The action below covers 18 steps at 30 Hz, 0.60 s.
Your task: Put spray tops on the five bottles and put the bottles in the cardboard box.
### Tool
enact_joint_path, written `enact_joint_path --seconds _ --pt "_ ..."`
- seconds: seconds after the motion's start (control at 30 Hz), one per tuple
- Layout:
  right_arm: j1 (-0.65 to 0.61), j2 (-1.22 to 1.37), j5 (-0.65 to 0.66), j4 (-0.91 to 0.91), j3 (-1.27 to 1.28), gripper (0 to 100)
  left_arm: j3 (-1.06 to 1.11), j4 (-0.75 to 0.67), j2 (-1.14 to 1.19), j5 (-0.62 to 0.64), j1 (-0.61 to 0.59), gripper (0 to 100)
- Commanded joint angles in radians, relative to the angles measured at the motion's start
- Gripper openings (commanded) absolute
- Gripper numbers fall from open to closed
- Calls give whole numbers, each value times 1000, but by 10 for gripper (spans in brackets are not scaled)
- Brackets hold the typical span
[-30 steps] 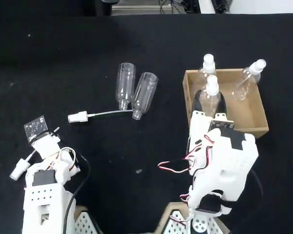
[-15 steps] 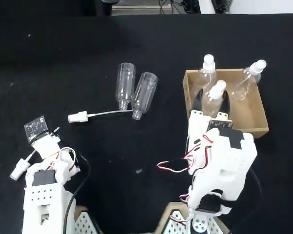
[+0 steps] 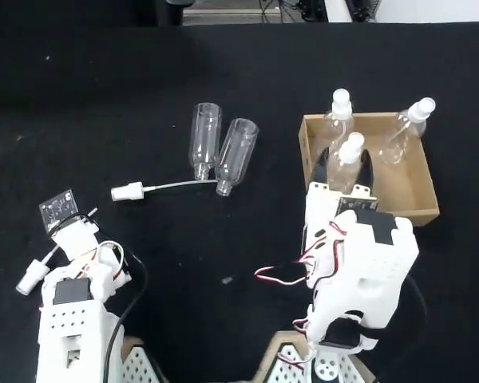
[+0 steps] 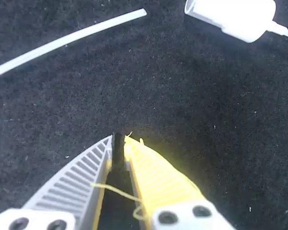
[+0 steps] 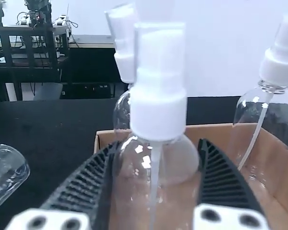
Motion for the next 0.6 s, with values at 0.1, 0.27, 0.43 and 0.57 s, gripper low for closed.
enact_joint_path --seconds 0.1,0.27,0.43,0.57 --pt "-23 8 5 -5 24 374 2 -11 -3 5 -7 40" --pt "-23 8 3 -8 24 360 2 -11 -3 5 -7 40" --pt "-18 8 6 -9 27 361 2 -11 -3 5 -7 40" --pt "-23 -31 8 -9 77 361 2 -11 -3 5 -7 40"
